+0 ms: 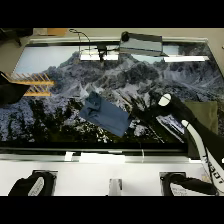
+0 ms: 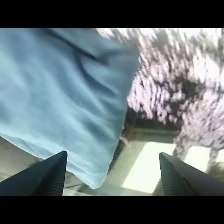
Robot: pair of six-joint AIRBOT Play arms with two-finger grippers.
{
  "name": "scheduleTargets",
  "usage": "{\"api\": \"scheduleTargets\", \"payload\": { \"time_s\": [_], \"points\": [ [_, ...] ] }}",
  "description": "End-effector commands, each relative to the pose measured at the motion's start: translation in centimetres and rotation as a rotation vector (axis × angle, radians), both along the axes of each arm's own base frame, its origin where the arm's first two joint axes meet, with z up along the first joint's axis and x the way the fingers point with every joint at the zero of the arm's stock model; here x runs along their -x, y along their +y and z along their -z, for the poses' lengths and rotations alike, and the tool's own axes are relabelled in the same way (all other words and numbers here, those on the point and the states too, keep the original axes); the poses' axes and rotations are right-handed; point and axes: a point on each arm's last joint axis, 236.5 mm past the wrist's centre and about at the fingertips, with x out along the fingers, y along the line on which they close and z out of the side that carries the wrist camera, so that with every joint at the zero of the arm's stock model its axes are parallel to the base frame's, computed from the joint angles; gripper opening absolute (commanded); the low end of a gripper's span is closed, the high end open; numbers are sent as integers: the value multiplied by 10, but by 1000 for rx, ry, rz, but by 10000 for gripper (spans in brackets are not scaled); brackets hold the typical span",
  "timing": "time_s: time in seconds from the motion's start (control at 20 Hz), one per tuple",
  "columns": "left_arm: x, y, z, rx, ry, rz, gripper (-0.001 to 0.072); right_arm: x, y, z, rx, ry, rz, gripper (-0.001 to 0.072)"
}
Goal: Fold the shirts.
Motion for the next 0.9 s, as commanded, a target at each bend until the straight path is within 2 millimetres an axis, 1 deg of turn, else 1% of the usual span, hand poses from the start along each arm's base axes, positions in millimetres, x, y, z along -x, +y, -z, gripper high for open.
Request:
{"api": "scheduleTargets", "payload": {
  "time_s": [0.0,0.1,0.3,0.35,0.4,0.45,0.5,0.55,0.6,0.65,0.7,0.75,0.8,0.85],
  "points": [
    [-3,2,0,2,-4,-7,39,5,18,13,-50,-23,53,608],
    [-3,2,0,2,-4,-8,39,-2,29,14,-48,-60,66,611],
    [-4,2,1,2,-1,-8,39,-9,46,24,-111,-18,159,601],
    [-4,2,1,2,1,-8,39,-10,53,24,-145,5,184,567],
    [-4,2,1,2,1,-8,39,-10,59,22,-179,18,193,483],
    [-5,2,2,3,3,-8,39,-12,63,18,-204,14,194,314],
    [-6,2,3,3,5,-9,39,-13,67,13,-223,8,192,90],
    [-7,2,4,4,7,-9,38,-19,66,6,-234,-8,186,27],
    [-8,3,5,5,12,-10,39,-29,63,-5,-245,-57,156,27],
    [-9,3,7,5,17,-9,39,-42,56,-25,-264,-125,118,25],
    [-10,3,8,6,21,-9,39,-60,46,-51,-284,-203,95,24],
    [-11,3,9,6,25,-10,39,-80,30,-87,-306,-286,100,24],
    [-13,4,11,7,29,-10,39,-101,7,-126,-322,-370,129,24],
    [-16,5,12,4,25,-12,39,-119,-18,-161,-321,-458,166,24]
  ]
}}
